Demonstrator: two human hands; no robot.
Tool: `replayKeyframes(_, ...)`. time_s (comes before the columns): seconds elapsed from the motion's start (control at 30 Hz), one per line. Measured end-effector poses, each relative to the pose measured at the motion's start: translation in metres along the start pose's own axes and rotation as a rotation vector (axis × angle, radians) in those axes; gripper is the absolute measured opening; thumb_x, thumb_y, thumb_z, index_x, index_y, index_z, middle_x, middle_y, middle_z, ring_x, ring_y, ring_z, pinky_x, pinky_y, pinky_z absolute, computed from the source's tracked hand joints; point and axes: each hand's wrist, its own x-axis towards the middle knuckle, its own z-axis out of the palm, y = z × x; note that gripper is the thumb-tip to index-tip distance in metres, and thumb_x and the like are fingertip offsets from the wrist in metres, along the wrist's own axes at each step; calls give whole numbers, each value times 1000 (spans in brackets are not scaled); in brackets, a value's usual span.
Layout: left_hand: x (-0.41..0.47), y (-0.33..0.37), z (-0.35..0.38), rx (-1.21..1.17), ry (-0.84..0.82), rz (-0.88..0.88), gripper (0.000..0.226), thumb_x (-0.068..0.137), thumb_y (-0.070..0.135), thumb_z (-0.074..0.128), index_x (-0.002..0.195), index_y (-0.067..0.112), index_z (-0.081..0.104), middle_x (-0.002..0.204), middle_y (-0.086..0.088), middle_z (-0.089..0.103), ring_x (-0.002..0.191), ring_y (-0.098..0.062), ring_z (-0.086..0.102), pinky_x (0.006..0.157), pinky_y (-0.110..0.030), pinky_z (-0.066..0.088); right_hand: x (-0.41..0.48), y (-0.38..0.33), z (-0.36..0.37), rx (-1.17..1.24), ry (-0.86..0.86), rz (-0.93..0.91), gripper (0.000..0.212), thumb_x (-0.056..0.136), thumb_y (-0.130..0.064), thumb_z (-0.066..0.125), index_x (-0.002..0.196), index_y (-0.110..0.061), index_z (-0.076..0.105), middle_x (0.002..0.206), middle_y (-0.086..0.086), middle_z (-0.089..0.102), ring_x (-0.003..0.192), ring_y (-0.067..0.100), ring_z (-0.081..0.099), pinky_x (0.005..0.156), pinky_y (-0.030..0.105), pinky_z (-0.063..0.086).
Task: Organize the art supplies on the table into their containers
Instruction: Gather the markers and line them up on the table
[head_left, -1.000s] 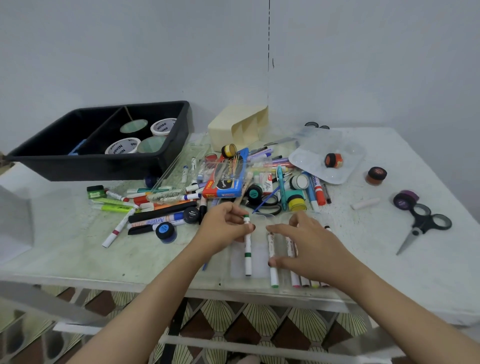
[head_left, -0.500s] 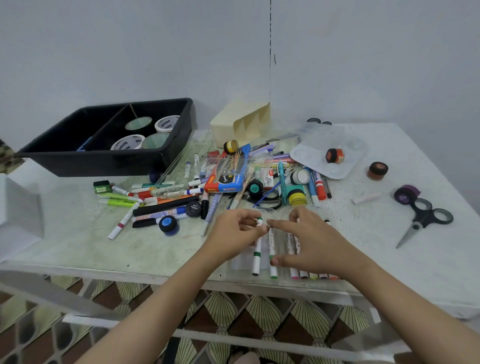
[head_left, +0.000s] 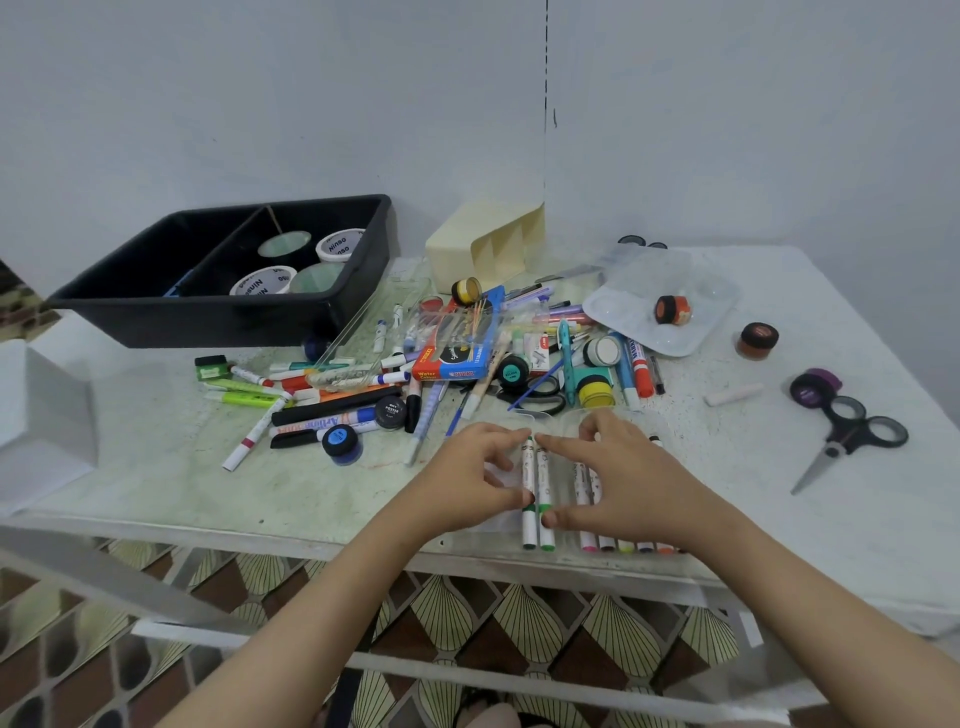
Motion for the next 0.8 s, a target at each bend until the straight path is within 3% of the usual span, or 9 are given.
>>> replayKeyframes(0.13,0,-1,-4,77,-52,33,69,77,17,75,139,19,44,130,6,45,101,-9,55,85,-25,52,0,0,0,-5,-6,0,81,73,-69,59,143,-46,26,117,-6,29,103,8,30,79,24,31)
replayKeyframes(0.27,1,0,-7,164,-132,70,74,77,22,76,141,16,41,143,11,36,107,-7,52,82,-16,50,0,1,0,-10,-7,0,82,72,-71,58,143,-46,26,117,-6,30,106,9,32,79,24,31)
replayKeyframes(0.43,4,0,-7,326,-156,58,74,79,31,74,142,16,40,147,7,32,105,-13,54,86,-27,50,1,0,-1,-14,-14,1,82,72,-71,57,143,-46,26,115,-6,30,105,10,31,78,25,31)
replayKeyframes(0.63,2,-1,-4,359,-165,58,76,83,31,69,147,19,29,143,5,33,110,-6,41,89,-21,41,0,-1,-1,-28,-13,-3,80,74,-69,57,144,-44,26,115,-5,30,108,12,33,78,25,30)
replayKeyframes(0.8,-2,-5,-6,271,-221,49,89,78,27,74,149,20,21,151,9,22,115,0,36,81,-7,36,-1,-1,-3,-44,-36,-8,84,73,-71,57,145,-43,24,118,-4,30,112,13,32,80,25,31)
